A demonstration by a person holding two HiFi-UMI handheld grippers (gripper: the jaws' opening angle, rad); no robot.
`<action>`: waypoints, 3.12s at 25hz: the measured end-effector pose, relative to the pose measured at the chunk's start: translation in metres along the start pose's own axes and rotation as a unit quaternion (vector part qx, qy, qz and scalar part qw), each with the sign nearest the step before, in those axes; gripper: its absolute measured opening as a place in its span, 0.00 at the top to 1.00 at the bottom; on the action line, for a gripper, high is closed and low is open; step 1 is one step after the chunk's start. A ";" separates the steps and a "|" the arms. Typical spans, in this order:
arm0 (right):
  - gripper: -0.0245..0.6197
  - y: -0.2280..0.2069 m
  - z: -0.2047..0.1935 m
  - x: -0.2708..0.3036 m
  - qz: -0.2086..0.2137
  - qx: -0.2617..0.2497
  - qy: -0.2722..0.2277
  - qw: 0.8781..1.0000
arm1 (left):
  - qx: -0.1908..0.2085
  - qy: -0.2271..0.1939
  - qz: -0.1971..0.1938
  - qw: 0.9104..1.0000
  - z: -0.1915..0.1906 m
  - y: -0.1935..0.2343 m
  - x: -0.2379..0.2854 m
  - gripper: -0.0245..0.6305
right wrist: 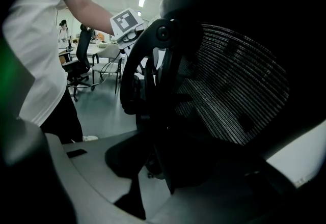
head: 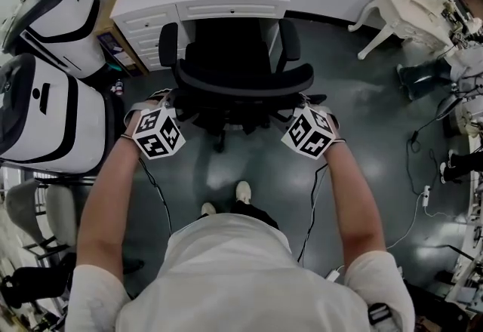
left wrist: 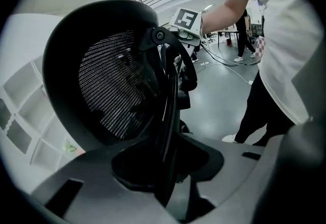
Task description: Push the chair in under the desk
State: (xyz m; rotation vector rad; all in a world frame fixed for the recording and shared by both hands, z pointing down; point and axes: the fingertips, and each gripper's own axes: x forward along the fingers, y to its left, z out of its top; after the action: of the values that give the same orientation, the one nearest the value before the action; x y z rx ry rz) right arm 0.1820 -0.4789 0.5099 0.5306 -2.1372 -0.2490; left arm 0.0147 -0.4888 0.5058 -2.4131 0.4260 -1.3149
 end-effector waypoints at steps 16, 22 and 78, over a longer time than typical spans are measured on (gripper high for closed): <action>0.76 -0.046 -0.004 0.023 0.007 -0.004 -0.005 1.000 | -0.007 0.004 0.007 1.000 -0.005 0.041 0.024 0.75; 0.76 -0.058 0.002 0.031 0.008 -0.002 -0.005 1.000 | -0.009 0.006 0.003 1.000 -0.012 0.057 0.028 0.75; 0.75 -0.114 0.002 0.061 -0.037 -0.031 -0.028 0.998 | -0.061 0.058 0.018 0.996 -0.024 0.122 0.064 0.68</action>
State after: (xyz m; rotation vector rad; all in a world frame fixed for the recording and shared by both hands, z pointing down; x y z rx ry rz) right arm 0.1808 -0.6081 0.5117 0.5738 -2.1589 -0.3755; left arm 0.0162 -0.6284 0.5109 -2.4208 0.5953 -1.4580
